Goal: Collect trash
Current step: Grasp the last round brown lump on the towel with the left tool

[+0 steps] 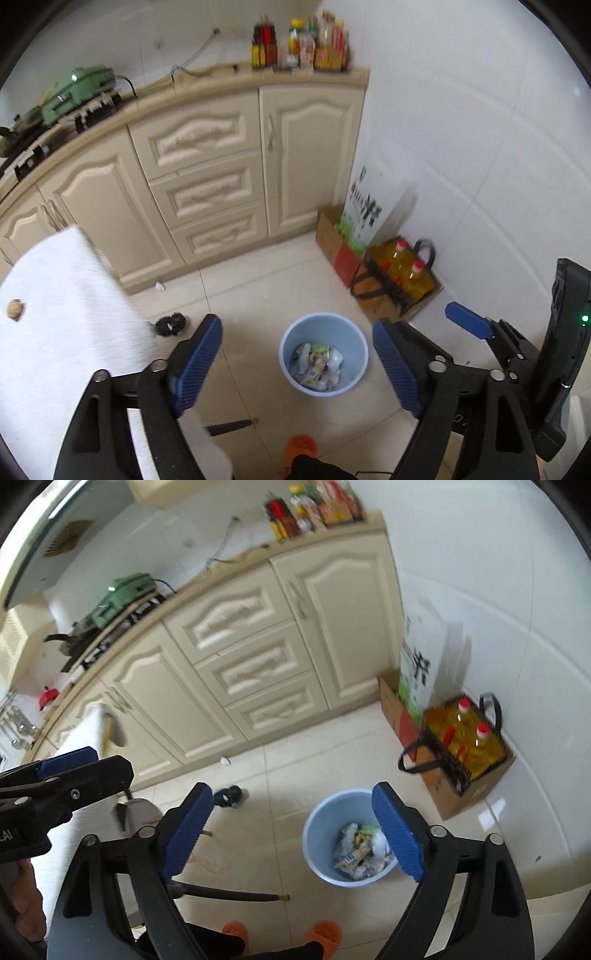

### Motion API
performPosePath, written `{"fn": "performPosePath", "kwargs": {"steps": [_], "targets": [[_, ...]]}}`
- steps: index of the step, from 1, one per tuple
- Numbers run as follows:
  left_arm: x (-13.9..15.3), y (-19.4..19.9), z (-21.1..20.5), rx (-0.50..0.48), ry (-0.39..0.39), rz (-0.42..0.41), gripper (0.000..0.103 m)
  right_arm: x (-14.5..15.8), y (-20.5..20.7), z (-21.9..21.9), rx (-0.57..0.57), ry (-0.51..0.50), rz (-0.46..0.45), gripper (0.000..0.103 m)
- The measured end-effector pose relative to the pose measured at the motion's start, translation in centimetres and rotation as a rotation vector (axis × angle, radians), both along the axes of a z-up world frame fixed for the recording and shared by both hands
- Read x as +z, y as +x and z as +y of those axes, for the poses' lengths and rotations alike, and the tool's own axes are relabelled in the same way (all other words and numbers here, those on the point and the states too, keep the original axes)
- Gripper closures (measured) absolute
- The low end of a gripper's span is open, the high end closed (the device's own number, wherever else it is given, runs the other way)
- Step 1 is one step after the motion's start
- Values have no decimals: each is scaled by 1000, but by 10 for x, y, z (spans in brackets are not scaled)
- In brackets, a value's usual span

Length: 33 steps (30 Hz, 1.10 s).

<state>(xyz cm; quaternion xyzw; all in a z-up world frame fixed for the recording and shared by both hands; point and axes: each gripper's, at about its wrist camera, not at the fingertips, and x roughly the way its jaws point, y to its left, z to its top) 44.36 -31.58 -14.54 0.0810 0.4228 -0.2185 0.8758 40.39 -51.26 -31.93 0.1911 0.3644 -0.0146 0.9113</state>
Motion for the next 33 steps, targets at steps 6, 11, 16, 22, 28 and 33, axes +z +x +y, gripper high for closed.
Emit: {"fn": "performPosePath", "kwargs": {"steps": [6,11,16,22,28,33], "targets": [[68,-61,88,5,-81,-108,9,74,-14,64,83,-79,-101,6],[110,-92,184,75,-124,-180,7,118,-9,137,191,-147,-163,2],[129,-104,267,191,-98,-241,4,135,11,209,315,-183,-181,2],[108,-72,357,363,-3,-222,3,118,45,269,428,-174,-155,2],[51,-14,405,486,12,-111,4,80,75,297,486,-142,-83,2],[-4,36,406,502,35,-31,10,52,95,298,492,-127,-38,2]]}}
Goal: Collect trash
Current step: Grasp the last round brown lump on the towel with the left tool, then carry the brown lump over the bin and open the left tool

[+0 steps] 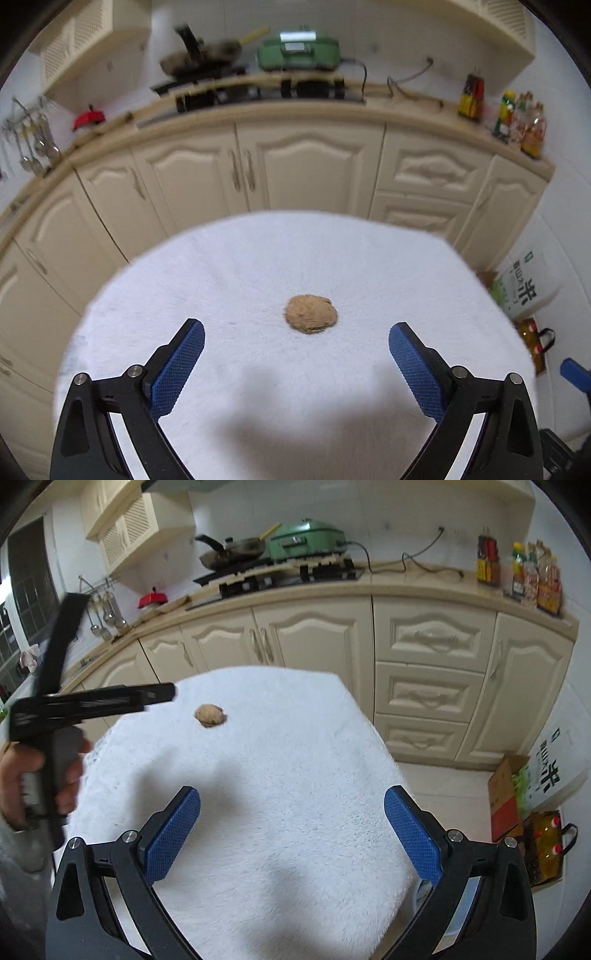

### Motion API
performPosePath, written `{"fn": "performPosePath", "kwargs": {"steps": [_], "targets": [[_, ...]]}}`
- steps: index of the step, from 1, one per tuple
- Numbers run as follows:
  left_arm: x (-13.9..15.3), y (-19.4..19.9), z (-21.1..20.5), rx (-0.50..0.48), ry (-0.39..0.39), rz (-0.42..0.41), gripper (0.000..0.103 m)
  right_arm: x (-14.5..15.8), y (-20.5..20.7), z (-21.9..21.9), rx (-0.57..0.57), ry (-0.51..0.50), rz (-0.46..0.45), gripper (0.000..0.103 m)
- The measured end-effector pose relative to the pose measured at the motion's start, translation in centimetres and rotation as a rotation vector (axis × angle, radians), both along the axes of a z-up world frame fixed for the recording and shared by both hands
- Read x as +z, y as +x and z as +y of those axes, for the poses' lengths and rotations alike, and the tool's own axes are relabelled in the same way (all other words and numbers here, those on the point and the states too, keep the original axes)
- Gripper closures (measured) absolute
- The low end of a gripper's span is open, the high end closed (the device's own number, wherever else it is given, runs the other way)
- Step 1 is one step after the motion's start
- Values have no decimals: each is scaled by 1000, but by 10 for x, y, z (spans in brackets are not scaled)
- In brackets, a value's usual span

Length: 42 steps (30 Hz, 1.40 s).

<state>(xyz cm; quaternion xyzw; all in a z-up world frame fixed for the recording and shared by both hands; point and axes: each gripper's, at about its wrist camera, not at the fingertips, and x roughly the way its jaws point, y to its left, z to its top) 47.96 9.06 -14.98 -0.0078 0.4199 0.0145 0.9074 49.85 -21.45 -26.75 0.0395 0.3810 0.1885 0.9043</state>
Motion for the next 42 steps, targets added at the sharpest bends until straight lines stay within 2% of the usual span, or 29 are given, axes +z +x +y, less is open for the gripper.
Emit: {"fn": "performPosePath", "kwargs": {"steps": [3,7,9,10,11,13,15,17,20,23,25,30,32,35,38,40,42], "targets": [[-23,25,1,3,-2,55,17,-12,14,-1,-7,-2,19,2],[-39,53,9,11,-17,70,18,-26,32,6,4,-7,35,2],[-43,57,13,9,-21,68,23,-30,36,9,7,-6,42,2],[-45,58,10,6,-22,66,27,-33,39,10,11,-4,45,2],[-47,62,10,2,-22,66,35,-35,40,12,14,-4,47,2],[-50,69,7,2,-19,62,42,-37,41,14,16,-8,48,2],[-46,68,11,-14,-16,57,63,-39,40,13,5,-23,40,2],[-48,80,-10,-8,-3,63,63,-38,38,6,-17,-27,27,2],[-33,61,-32,-43,2,40,63,-35,30,-12,-54,2,8,2],[-7,36,-66,-108,15,-10,63,-31,18,-40,-106,10,-22,2],[8,17,-104,-171,19,-36,63,-31,8,-64,-145,24,-33,2],[15,-23,-202,-322,10,-32,63,-47,-19,-141,-274,33,-20,1],[13,-30,-243,-373,6,-4,63,-61,-31,-177,-340,26,-4,1],[-3,-37,-316,-444,0,50,63,-89,-47,-230,-438,20,35,0],[-26,-21,-375,-483,11,84,63,-131,-56,-280,-531,11,98,0],[-59,-4,-411,-509,11,131,63,-175,-57,-310,-592,-11,174,0],[-104,12,-440,-522,11,199,63,-222,-57,-335,-636,-15,259,0]]}}
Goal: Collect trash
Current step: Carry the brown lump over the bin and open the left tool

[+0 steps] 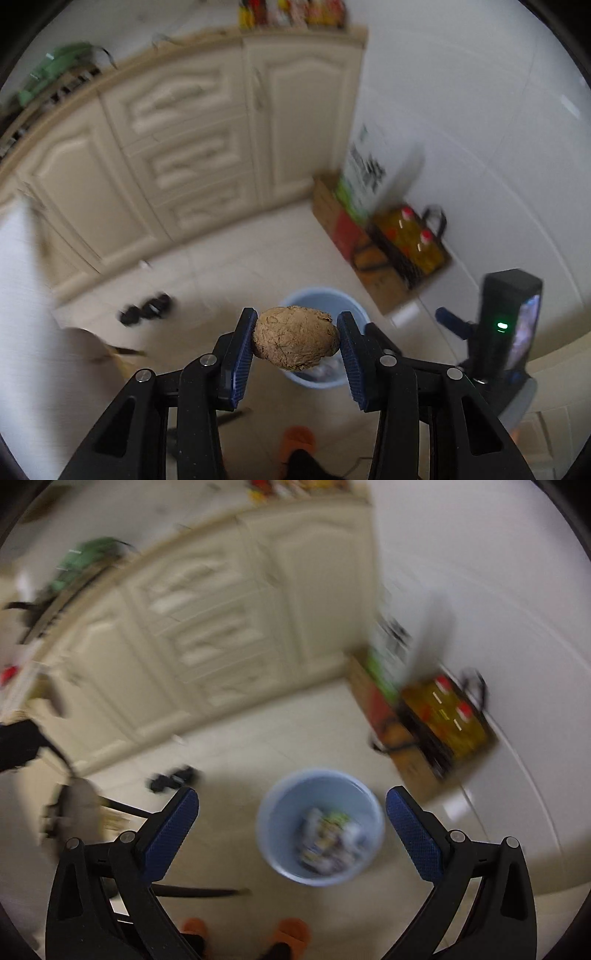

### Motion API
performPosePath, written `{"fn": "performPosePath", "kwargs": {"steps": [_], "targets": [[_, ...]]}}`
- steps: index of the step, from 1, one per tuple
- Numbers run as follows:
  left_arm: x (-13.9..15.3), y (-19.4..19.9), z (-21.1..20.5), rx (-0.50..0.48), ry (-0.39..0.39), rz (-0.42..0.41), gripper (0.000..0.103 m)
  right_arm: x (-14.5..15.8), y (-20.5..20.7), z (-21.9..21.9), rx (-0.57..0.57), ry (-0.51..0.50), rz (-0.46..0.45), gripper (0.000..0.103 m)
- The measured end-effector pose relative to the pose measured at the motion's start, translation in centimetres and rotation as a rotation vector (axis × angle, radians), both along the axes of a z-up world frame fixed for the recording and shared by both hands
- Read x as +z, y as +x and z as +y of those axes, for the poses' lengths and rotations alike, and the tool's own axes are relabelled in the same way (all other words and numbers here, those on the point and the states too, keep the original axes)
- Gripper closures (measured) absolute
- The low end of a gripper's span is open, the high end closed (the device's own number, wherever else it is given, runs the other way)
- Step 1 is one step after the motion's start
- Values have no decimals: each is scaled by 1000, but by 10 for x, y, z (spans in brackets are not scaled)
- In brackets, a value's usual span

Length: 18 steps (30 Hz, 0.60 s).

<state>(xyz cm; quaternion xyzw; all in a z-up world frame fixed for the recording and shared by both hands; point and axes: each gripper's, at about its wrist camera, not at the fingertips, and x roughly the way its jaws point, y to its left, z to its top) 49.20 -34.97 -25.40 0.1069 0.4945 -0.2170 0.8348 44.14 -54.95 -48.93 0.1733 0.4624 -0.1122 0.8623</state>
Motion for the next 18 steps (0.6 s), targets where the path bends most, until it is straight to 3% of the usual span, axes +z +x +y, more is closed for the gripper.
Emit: {"fn": "performPosePath", "kwargs": {"steps": [5,8,12,16,18], "targets": [[-112,43,-52,25,90,146,63,-126,0,-46,-98,146,186,1],[-174,67,-74,11,130,214,63,-185,-1,-63,-139,199,272,5],[-238,105,-80,-3,170,258,63,-248,-1,-80,-191,288,352,35],[-274,125,-87,-2,209,266,63,-284,3,-86,-198,328,402,50],[-286,129,-86,2,221,263,63,-290,5,-86,-193,342,402,84]]}}
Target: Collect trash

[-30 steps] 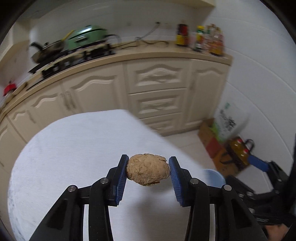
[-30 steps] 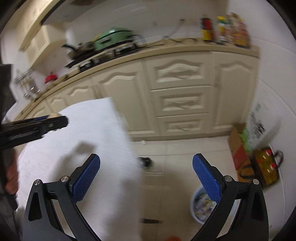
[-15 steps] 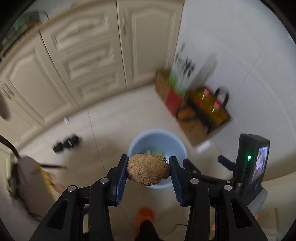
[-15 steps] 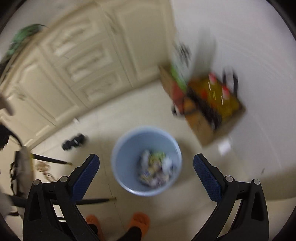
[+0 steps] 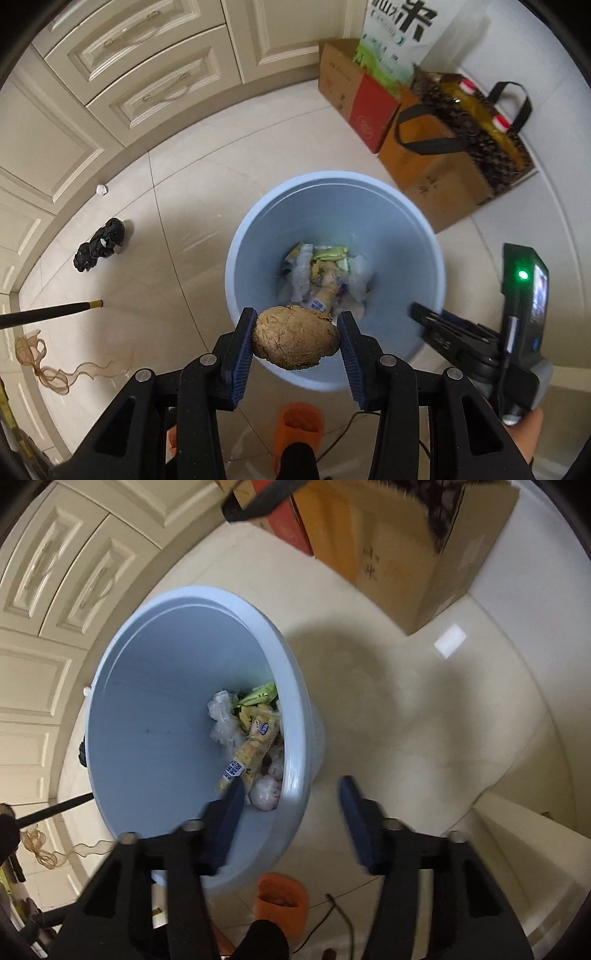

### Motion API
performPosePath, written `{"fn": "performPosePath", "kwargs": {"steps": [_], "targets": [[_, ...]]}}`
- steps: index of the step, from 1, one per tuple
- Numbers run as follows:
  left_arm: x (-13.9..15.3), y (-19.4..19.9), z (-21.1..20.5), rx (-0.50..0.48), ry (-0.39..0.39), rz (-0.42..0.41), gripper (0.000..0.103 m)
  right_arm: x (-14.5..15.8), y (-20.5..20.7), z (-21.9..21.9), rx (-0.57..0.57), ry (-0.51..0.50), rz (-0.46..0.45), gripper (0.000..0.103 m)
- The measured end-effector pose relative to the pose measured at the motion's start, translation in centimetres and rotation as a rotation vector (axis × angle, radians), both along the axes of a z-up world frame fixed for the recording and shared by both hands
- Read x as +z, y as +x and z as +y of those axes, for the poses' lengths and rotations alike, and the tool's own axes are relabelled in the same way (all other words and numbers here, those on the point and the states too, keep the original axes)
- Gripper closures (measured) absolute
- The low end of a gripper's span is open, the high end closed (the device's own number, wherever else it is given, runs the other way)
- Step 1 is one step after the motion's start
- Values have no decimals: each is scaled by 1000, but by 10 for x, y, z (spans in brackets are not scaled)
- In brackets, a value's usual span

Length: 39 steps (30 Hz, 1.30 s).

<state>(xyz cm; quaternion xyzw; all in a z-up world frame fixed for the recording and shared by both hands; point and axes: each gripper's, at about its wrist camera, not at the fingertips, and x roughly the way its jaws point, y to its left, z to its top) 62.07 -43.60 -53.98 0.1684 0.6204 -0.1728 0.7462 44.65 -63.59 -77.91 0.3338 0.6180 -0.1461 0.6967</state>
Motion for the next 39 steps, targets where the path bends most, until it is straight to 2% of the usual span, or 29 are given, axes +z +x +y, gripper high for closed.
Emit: {"fn": "performPosePath", "kwargs": {"steps": [5,8,10,12,13,16,17,18,19,22,24,27,32,35,36,39], "targets": [[-42,10,-15,1,23,-14,63,-1,0,-4,0,20,-11,84],[-51,13,-20,0,27,-18,61,-4,-1,-5,-1,23,-18,85],[-48,10,-21,-4,31,-36,53,-5,0,-5,-7,27,-23,84],[-40,6,-19,-3,38,-60,25,-6,0,-6,-11,28,-27,83],[-31,0,-14,-1,40,-76,22,-4,-1,-7,-20,22,-33,83],[-15,-9,-15,6,32,-97,21,6,-8,-9,-34,13,-34,72],[-8,-13,-15,12,20,-90,21,11,-10,-9,-37,3,-36,60],[-1,-17,-12,18,4,-91,21,20,-14,-9,-44,-13,-43,47],[11,-24,-9,18,-27,-95,21,29,-19,-9,-53,-21,-57,44],[42,-43,-7,-13,-50,-133,21,60,-31,-5,-50,-38,-89,33],[77,-60,-3,-32,-99,-186,21,82,-36,1,-41,-50,-117,25],[134,-93,11,-68,-151,-294,21,124,-46,18,-14,-70,-178,20],[214,-155,48,-102,-175,-499,16,203,-61,59,69,-111,-317,15],[255,-195,90,-72,-180,-588,14,253,-70,89,127,-142,-404,8],[270,-211,110,-42,-192,-611,10,269,-74,98,147,-151,-428,8],[294,-252,152,28,-216,-653,8,317,-91,128,204,-197,-494,6]]}}
